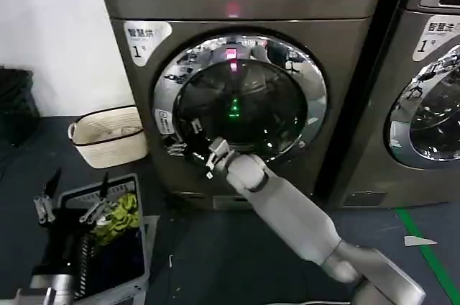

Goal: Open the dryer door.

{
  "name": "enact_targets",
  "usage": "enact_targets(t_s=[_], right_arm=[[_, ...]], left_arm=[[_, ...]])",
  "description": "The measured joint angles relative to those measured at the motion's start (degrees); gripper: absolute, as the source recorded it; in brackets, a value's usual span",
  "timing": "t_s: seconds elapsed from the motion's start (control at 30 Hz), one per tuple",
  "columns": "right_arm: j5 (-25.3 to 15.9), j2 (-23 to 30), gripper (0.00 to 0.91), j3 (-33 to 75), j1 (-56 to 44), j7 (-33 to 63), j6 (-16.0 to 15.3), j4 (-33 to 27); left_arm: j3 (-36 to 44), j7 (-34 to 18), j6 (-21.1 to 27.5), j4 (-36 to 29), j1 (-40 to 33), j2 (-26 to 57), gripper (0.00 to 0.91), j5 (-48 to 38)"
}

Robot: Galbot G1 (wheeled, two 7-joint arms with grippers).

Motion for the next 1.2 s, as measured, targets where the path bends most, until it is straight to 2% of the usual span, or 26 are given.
enact_targets(t_s=[0.23,0.5,0.67,0.9,1.07,1.2], right_arm=[[5.40,-3.26,0.907,-0.25,-0.69,-9.62,3.37,2.66],[10.09,-7.39,0.907,-0.03,-1.45,-18.33,4.95,5.53],[12.03,-11.23,0.907,0.37,-1.79,-24.77,5.80,8.26],[16.08,-17.15,0.907,-0.98,-1.26,-34.30,9.75,12.75],[18.82,-21.08,0.907,-0.75,-1.49,-41.24,9.66,15.95],[22.21,-24.16,0.907,0.25,-2.43,-46.89,9.65,18.63]], left_arm=[[-0.07,0.01,-0.02,0.44,-0.43,0.28,0.907,-0.29],[-1.40,0.42,0.37,1.42,-1.51,1.61,0.907,-2.32],[-3.36,1.63,0.57,2.72,-2.48,3.01,0.907,-5.95],[-6.64,3.14,1.43,6.02,-4.71,6.67,0.907,-16.00],[-6.74,3.82,2.38,8.78,-6.97,10.86,0.907,-19.15],[-5.77,7.56,2.26,11.52,-9.46,14.55,0.907,-20.99]])
